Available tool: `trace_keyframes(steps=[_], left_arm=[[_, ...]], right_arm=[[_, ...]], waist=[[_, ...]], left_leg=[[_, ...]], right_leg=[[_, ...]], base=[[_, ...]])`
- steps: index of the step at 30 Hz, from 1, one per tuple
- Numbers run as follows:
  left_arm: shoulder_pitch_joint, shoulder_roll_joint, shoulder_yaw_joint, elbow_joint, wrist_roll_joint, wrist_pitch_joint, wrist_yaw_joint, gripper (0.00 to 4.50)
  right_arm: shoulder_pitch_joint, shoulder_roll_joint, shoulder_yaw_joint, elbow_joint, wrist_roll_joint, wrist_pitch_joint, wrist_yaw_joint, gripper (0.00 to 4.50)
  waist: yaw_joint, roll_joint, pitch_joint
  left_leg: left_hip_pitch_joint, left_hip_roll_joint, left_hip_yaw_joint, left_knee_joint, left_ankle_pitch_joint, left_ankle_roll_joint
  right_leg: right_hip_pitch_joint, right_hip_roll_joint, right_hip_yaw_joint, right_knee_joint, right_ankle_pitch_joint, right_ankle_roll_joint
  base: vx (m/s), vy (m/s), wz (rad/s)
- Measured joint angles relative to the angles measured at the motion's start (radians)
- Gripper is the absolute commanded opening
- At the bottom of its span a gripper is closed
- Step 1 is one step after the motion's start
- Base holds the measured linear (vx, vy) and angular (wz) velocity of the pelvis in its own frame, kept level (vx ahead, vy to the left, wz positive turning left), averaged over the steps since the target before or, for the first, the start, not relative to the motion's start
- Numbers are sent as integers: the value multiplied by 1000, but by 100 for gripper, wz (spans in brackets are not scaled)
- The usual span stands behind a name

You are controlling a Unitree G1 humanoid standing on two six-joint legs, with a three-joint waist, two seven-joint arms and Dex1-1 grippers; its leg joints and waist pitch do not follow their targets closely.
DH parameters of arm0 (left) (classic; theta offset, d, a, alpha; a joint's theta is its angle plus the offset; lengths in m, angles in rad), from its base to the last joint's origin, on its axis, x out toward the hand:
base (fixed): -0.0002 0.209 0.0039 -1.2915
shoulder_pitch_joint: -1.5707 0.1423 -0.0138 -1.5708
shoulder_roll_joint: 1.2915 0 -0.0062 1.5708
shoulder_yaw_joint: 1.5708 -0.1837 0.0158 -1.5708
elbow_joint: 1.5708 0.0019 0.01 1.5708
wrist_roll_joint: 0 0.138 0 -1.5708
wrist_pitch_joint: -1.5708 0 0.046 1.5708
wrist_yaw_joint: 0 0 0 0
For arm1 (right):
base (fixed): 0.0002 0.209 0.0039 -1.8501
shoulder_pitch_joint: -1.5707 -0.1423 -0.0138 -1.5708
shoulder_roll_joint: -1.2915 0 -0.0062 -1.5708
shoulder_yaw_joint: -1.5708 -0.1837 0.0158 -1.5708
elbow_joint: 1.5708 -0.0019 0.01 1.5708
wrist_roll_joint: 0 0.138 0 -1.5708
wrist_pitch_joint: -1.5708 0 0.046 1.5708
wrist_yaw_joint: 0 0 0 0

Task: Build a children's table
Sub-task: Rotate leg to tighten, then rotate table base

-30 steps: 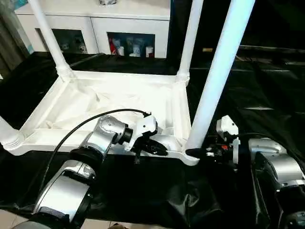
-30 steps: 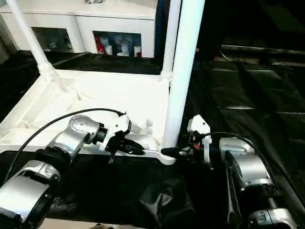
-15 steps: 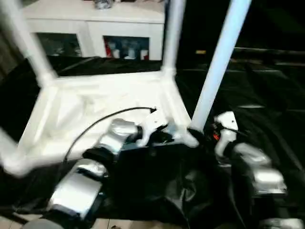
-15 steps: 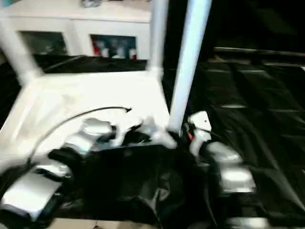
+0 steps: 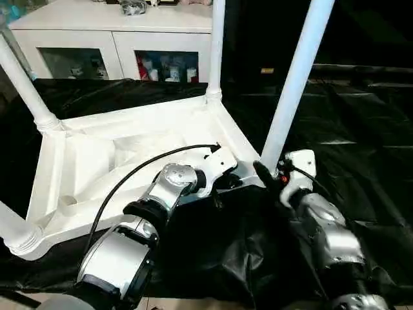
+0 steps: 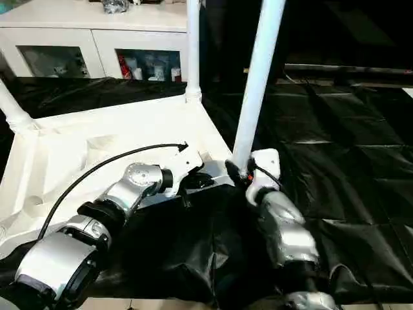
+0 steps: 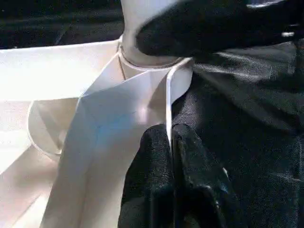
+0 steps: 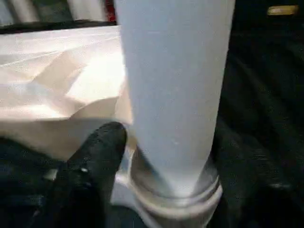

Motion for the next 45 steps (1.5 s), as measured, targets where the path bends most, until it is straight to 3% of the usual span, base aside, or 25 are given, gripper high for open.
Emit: trace_keyframes(steps=[5,9,15,16,19,23,25,26,28,30,32,33,37,39,42,45], left_arm=[[-2,8,-2,0,0,-18,-16,0],[0,11,1,-7,-3,-30,-38,0],[69,23,42,-117,-84,-52,-109,0],[81,25,43,-149,-92,-53,-121,41],[124,52,44,-289,-123,-4,-154,43],[220,123,75,-536,-158,152,-141,82],[289,158,97,-651,-167,223,-134,90],[364,191,114,-771,-183,287,-133,107],[453,231,135,-880,-200,355,-135,130],[596,297,181,-1052,-217,438,-139,136],[623,307,202,-1076,-218,474,-139,143],[683,336,235,-1163,-228,512,-138,154],[846,411,352,-1362,-271,625,-140,172],[946,452,417,-1436,-288,687,-138,206],[1098,485,526,-1472,-302,729,-135,221],[1171,495,585,-1505,-325,724,-150,248]], right_arm=[[86,-201,26,-81,83,53,327,301],[103,-320,1,-120,162,123,506,301],[103,-378,-20,-178,232,185,593,301],[103,-374,-13,-189,237,192,595,308],[108,-347,21,-242,263,225,615,308],[109,-288,65,-269,264,223,592,308],[99,-243,72,-265,255,214,556,308],[88,-197,80,-263,252,203,523,308],[83,-148,100,-258,248,191,483,308],[56,-74,123,-241,225,175,429,308],[53,-64,140,-223,216,171,409,308],[28,-23,144,-183,193,150,362,308],[-33,71,138,-63,138,89,201,308],[-75,106,112,12,130,66,116,308],[-150,120,70,128,107,28,-8,308],[-195,121,46,198,93,-11,-87,308]], waist=[[11,1,1],[17,3,2],[37,-7,8],[41,-8,8],[44,-15,11],[43,-26,14],[41,-27,15],[35,-30,16],[32,-42,22],[19,-55,28],[33,-63,33],[29,-71,36],[10,-94,42],[4,-101,42],[-6,-106,44],[5,-106,45]], left_leg=[[-1,0,0,-2,0,0],[-6,0,1,-2,0,0],[-10,5,1,-1,3,5],[-10,6,1,-1,3,5],[-14,6,3,2,3,6],[-24,7,4,9,2,8],[-24,8,4,12,1,8],[-22,8,4,12,1,8],[-21,8,2,13,-1,0],[-18,8,2,7,2,-4],[-21,8,2,5,4,-7],[-19,8,7,1,4,-7],[-19,7,2,-2,7,-11],[-19,7,2,-2,7,-11],[-19,7,2,-2,7,-11],[-19,7,2,-4,7,-11]], right_leg=[[-2,0,-1,1,0,1],[-6,0,-1,2,4,-4],[-11,2,-5,4,5,-5],[-12,2,-5,4,4,-5],[-14,2,-5,4,3,-3],[-27,1,-4,17,-1,-7],[-28,1,-3,20,-1,-7],[-27,1,-2,22,-1,-7],[-28,1,-2,25,-3,-4],[-27,2,-2,25,-5,0],[-27,3,-1,24,-6,1],[-27,3,3,24,-6,1],[-27,3,1,19,-6,1],[-27,4,2,19,-6,1],[-27,4,2,19,-5,1],[-26,8,7,19,-5,0]], base=[[0,0,0],[0,0,0],[0,0,0],[0,0,0],[0,0,0],[0,0,0],[0,0,0],[0,0,0],[0,0,0],[0,0,0],[-17,-6,9],[-33,-13,18],[0,0,0],[0,0,0],[0,0,0],[0,0,0]])
